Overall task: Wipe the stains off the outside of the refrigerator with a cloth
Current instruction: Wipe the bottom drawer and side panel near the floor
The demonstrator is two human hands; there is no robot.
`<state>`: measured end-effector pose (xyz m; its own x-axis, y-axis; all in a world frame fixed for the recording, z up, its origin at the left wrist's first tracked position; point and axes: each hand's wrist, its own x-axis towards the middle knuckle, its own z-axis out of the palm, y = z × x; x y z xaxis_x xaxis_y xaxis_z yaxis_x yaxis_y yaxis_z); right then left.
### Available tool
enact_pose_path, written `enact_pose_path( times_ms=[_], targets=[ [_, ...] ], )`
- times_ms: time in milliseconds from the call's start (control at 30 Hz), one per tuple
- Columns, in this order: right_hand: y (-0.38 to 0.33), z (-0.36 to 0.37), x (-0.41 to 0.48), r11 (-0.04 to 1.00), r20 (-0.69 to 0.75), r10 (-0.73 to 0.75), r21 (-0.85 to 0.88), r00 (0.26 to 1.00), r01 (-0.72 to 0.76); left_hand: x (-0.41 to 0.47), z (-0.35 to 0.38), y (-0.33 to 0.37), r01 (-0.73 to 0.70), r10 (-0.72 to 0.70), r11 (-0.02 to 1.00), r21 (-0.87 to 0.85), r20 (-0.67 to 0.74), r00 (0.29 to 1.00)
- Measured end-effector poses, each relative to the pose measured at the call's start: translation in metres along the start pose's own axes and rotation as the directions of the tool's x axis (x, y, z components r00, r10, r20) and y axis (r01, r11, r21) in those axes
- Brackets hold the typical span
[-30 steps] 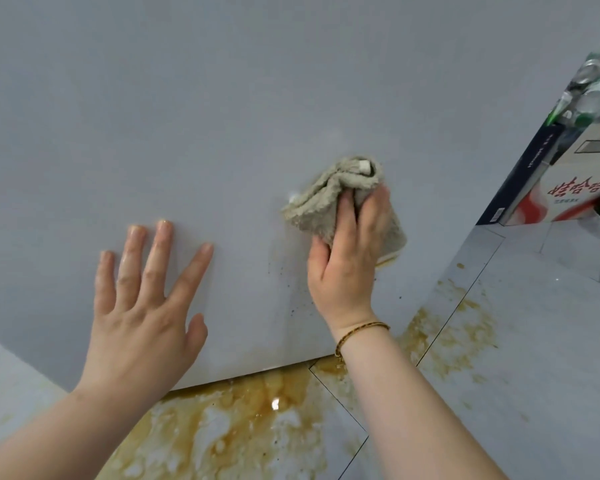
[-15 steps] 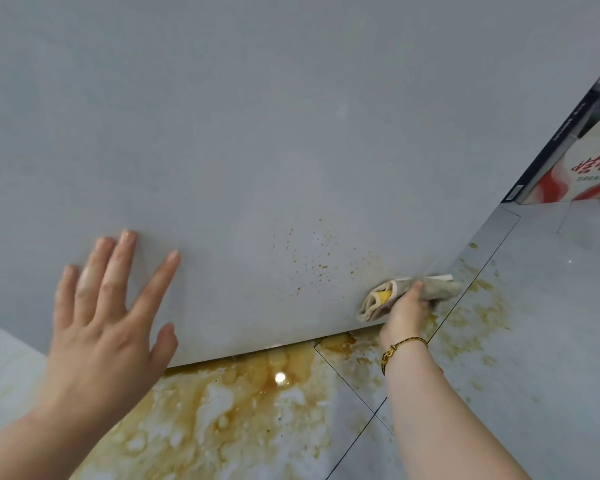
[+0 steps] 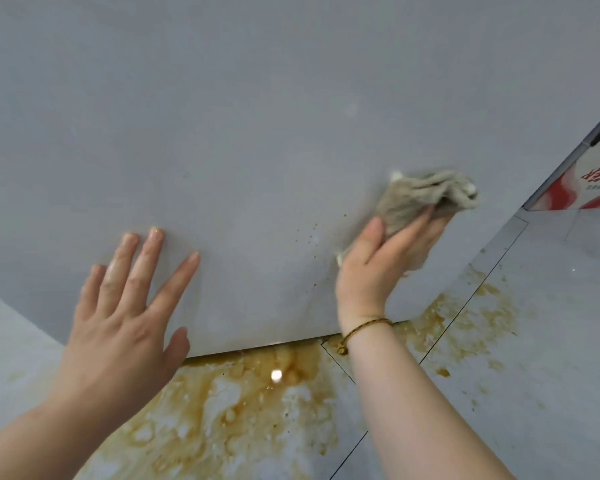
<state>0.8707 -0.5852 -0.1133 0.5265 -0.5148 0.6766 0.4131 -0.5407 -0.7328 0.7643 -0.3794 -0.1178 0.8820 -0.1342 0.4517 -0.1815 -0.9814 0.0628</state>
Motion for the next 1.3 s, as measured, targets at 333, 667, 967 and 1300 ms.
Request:
enact_pose_path(
  times_ms=[333,667,967,1300],
  targets=[
    [0.029,0.010,-0.051,0.394,0.525,-0.779,-0.017,0.344,0.919,-0.003,-0.003,-0.004,-0.003,0.003,0.999,-0.050,0.011,1.000],
    [0.055,-0.021,-0.023,0.866,0.048,0.501,-0.031,0.864,-0.500,-0.011,0.000,-0.011,0.039,-0.036,0.997,-0.062,0.035,0.999],
    [0.090,-0.010,-0.132,0.662,0.668,-0.468,-0.169,0.579,0.730,-0.011,0.004,-0.009,0.030,-0.028,0.994,-0.104,0.023,0.999],
    [0.110,-0.047,-0.052,0.871,0.287,0.444,-0.361,0.849,-0.333,-0.011,0.012,-0.010,0.017,-0.019,0.994,-0.110,-0.021,1.000]
  ],
)
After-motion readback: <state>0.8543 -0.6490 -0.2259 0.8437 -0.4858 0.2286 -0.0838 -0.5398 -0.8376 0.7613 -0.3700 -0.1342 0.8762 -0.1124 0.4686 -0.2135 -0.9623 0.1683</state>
